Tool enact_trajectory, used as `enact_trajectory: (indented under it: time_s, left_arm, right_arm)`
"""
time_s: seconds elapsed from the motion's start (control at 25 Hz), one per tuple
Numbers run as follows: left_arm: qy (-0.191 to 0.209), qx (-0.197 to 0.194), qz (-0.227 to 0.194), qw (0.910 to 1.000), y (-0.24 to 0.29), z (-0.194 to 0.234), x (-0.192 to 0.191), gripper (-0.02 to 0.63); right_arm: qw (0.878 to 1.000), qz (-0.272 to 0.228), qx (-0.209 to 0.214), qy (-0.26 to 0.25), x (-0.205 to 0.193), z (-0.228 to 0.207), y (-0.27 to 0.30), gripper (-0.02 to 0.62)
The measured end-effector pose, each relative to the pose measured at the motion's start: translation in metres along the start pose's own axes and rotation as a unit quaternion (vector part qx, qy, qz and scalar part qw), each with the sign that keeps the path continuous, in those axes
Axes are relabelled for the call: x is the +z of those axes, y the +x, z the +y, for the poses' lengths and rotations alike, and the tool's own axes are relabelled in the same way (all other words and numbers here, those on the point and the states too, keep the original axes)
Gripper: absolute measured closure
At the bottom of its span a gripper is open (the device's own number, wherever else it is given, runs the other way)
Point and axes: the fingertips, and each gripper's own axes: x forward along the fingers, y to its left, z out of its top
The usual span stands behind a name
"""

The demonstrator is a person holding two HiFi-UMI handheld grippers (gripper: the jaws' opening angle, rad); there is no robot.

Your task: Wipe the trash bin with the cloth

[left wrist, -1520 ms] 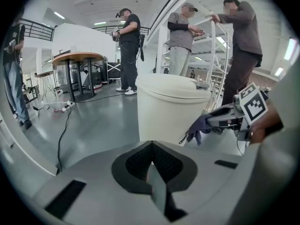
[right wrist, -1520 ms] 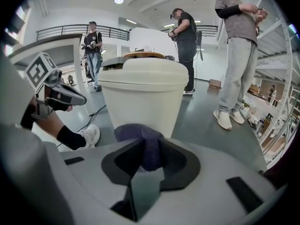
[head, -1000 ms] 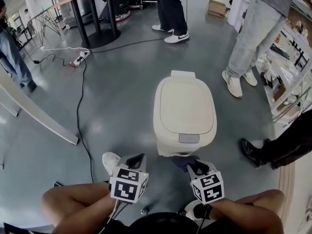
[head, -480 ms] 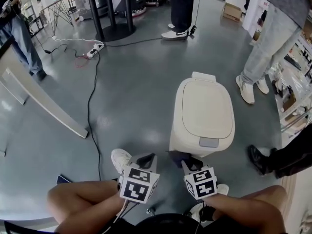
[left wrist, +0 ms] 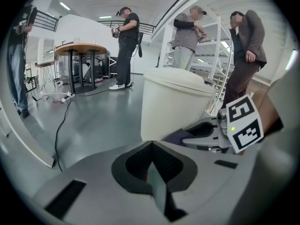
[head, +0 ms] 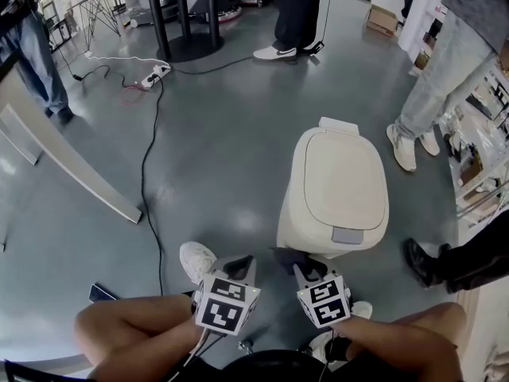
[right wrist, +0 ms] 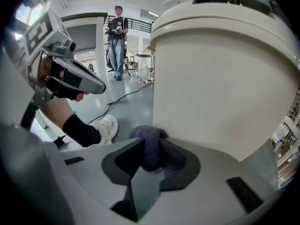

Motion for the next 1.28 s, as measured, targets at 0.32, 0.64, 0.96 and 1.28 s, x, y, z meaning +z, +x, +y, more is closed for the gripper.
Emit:
enact_trajectory:
  time_s: [0.32, 0.64, 0.96, 1.28]
  left_arm:
    - [-0.001, -0.004, 0.012, 0.9999, 0.004, -0.001, -0.008, 0.606]
    - [0.015, 0.004, 0.012, 0.9998, 0.008, 0.000, -0.005, 0.606]
    - [0.023, 0.003, 0.024, 0.9994, 0.015, -0.006, -0.010, 0.606]
    - [0.021, -0.007, 0.048, 0.9986, 0.020, -0.014, -0.021, 0.606]
  right_arm:
    - [1.000, 0.017, -0.005, 0.004, -0.015, -0.005, 0.004, 0.502]
    - [0.999, 0.032, -0.014, 0.007, -0.034, -0.021, 0.001, 0.502]
    - [0.998, 0.050, -0.035, 0.013, -0.055, -0.042, -0.005, 0.502]
    - [0.995, 0.067, -0.057, 0.046, -0.078, -0.067, -0.012, 0.502]
